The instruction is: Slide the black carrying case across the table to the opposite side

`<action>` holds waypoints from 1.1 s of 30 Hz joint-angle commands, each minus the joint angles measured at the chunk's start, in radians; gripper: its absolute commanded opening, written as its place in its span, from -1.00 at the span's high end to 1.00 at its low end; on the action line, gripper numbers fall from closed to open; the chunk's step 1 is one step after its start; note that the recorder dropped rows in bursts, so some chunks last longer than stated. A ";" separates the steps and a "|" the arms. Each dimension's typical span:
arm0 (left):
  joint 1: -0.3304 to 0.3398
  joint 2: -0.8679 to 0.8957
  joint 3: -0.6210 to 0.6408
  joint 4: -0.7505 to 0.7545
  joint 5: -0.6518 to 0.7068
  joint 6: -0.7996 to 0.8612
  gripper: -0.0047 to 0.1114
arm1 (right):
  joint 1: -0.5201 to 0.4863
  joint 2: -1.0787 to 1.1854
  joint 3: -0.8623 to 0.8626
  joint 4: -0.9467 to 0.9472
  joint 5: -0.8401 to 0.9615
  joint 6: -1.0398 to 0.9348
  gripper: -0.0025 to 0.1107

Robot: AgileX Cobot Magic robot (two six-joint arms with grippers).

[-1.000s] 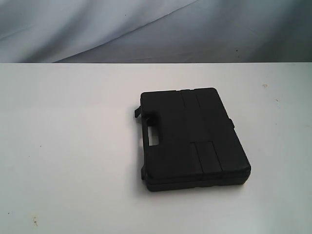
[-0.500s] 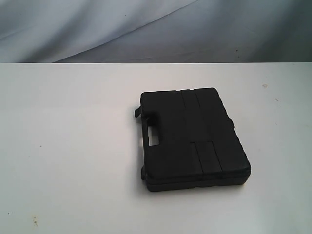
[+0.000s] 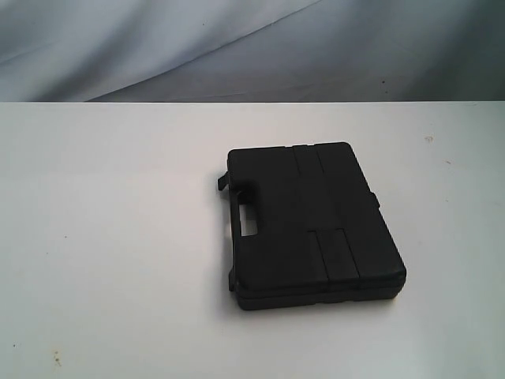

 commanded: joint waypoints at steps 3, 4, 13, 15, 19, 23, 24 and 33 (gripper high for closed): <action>-0.001 -0.003 0.004 -0.001 -0.008 -0.010 0.92 | -0.009 -0.006 0.004 0.008 0.000 -0.007 0.96; -0.001 -0.003 0.004 -0.001 -0.008 -0.010 0.92 | -0.009 -0.006 0.004 0.008 0.000 -0.007 0.96; -0.001 -0.003 0.004 -0.001 -0.008 -0.010 0.92 | -0.009 -0.006 0.004 0.008 0.000 -0.007 0.96; -0.001 -0.003 0.004 -0.001 -0.008 -0.010 0.92 | -0.009 -0.006 0.004 0.008 0.000 -0.007 0.96; -0.001 -0.003 0.004 -0.001 -0.008 -0.010 0.92 | -0.009 -0.006 0.004 0.008 0.000 -0.007 0.96; -0.001 -0.003 0.004 -0.001 -0.025 -0.010 0.92 | -0.009 -0.006 0.004 0.008 0.000 -0.007 0.96; -0.001 -0.003 0.004 -0.001 -0.032 -0.010 0.92 | -0.009 -0.006 0.004 0.008 0.000 -0.007 0.96; -0.001 -0.003 0.004 -0.140 -0.026 -0.015 0.92 | -0.009 -0.006 0.004 0.008 0.000 -0.007 0.96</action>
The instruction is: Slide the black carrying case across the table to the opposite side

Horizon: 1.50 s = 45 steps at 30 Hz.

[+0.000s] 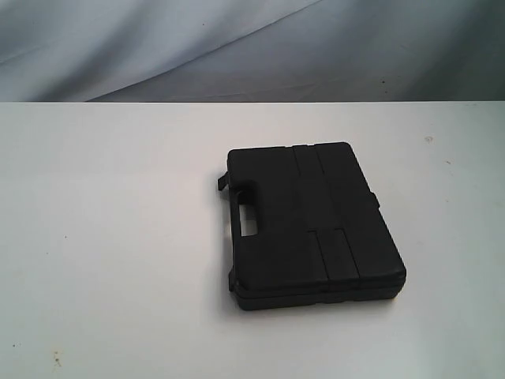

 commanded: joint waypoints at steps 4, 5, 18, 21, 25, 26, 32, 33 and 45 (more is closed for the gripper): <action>-0.001 0.006 0.004 -0.173 -0.001 -0.013 0.92 | -0.009 -0.006 0.004 0.006 0.000 -0.007 0.96; -0.001 0.016 0.004 -0.183 -0.012 -0.013 0.92 | -0.009 -0.006 0.004 0.006 0.000 -0.007 0.96; -0.001 0.337 -0.202 -0.240 0.105 -0.067 0.92 | -0.009 -0.006 0.004 0.006 0.000 -0.007 0.96; -0.001 0.450 -0.299 -0.344 0.192 -0.056 0.92 | -0.009 -0.006 0.004 0.006 0.000 -0.007 0.96; -0.001 0.616 -0.457 -0.370 0.334 0.035 0.92 | -0.009 -0.006 0.004 0.006 0.000 -0.007 0.96; -0.001 0.643 -0.489 -0.370 0.358 0.049 0.92 | -0.009 -0.006 0.004 0.006 0.000 -0.007 0.96; -0.001 0.816 -0.762 -0.370 0.563 0.095 0.92 | -0.009 -0.006 0.004 0.006 0.000 -0.007 0.96; -0.001 0.843 -0.814 -0.370 0.603 0.102 0.92 | -0.009 -0.006 0.004 0.006 0.000 -0.007 0.96; -0.105 1.062 -0.907 -0.438 0.649 0.113 0.92 | -0.009 -0.006 0.004 0.006 0.000 -0.007 0.96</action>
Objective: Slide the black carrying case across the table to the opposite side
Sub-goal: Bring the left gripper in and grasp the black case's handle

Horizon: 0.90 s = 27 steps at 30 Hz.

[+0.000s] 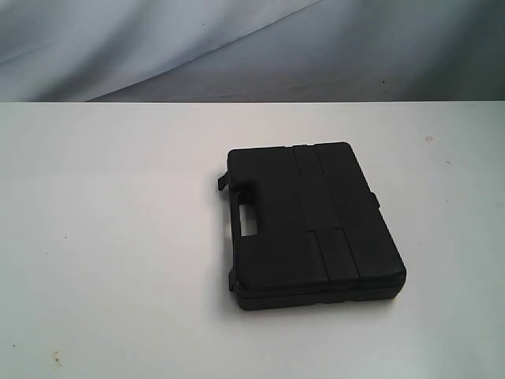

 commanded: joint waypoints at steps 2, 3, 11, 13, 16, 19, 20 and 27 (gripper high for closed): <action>-0.141 0.142 -0.007 0.013 -0.021 -0.036 0.92 | -0.009 -0.006 0.004 0.005 0.000 -0.007 0.96; -0.168 0.162 -0.007 0.033 -0.035 -0.059 0.92 | -0.009 -0.006 0.004 0.005 0.000 -0.007 0.96; -0.413 0.383 -0.152 0.322 -0.018 -0.353 0.92 | -0.009 -0.006 0.004 0.005 0.000 -0.007 0.96; -0.441 0.441 -0.242 0.365 0.049 -0.388 0.92 | -0.009 -0.006 0.004 0.005 0.000 -0.007 0.96; -0.454 0.525 -0.336 0.371 0.110 -0.400 0.92 | -0.009 -0.006 0.004 0.005 0.000 -0.007 0.96; -0.461 0.596 -0.411 0.364 0.144 -0.426 0.92 | -0.009 -0.006 0.004 0.005 0.000 -0.007 0.96; -0.465 0.613 -0.432 0.364 0.159 -0.440 0.92 | -0.009 -0.006 0.004 0.005 0.000 -0.007 0.96; -0.488 0.782 -0.596 0.371 0.319 -0.524 0.92 | -0.009 -0.006 0.004 0.005 0.000 -0.007 0.96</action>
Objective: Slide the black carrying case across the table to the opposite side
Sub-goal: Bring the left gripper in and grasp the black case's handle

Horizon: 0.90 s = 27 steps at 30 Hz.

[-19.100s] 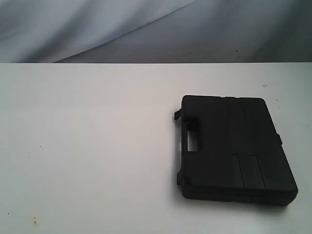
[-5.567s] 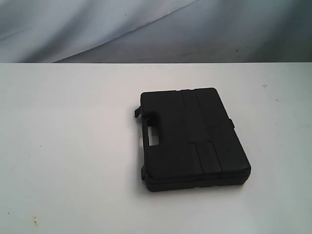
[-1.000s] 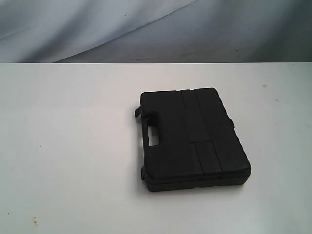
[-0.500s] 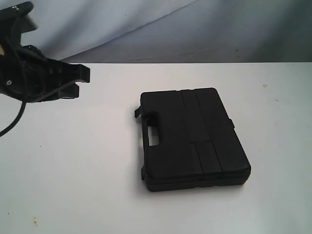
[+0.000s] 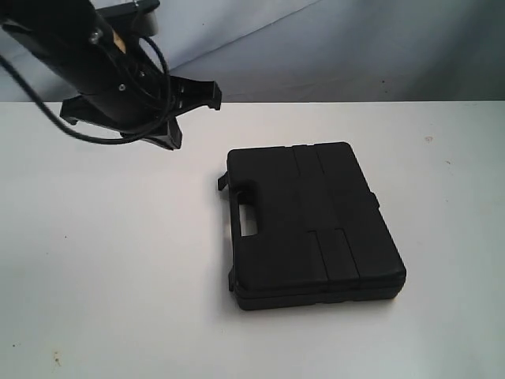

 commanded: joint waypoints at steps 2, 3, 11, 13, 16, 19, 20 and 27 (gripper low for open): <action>-0.033 0.129 -0.125 0.005 0.114 -0.080 0.92 | -0.009 -0.006 0.004 0.005 0.000 -0.007 0.96; -0.033 0.152 -0.145 -0.001 0.128 -0.088 0.92 | -0.009 -0.006 0.004 0.005 0.000 -0.007 0.96; -0.064 0.298 -0.259 -0.017 0.184 -0.182 0.92 | -0.009 -0.006 0.004 0.005 0.000 -0.007 0.96; -0.069 0.332 -0.287 -0.017 0.197 -0.199 0.92 | -0.009 -0.006 0.004 0.005 0.000 -0.007 0.96; -0.073 0.376 -0.326 -0.013 0.217 -0.216 0.92 | -0.009 -0.006 0.004 0.005 0.000 -0.007 0.96; -0.075 0.417 -0.360 -0.002 0.224 -0.251 0.92 | -0.009 -0.006 0.004 0.005 0.000 -0.006 0.96; -0.078 0.429 -0.371 0.002 0.224 -0.256 0.92 | -0.009 -0.006 0.004 0.005 0.000 -0.006 0.96; -0.084 0.495 -0.420 0.016 0.217 -0.255 0.92 | -0.009 -0.006 0.004 0.005 0.000 -0.006 0.96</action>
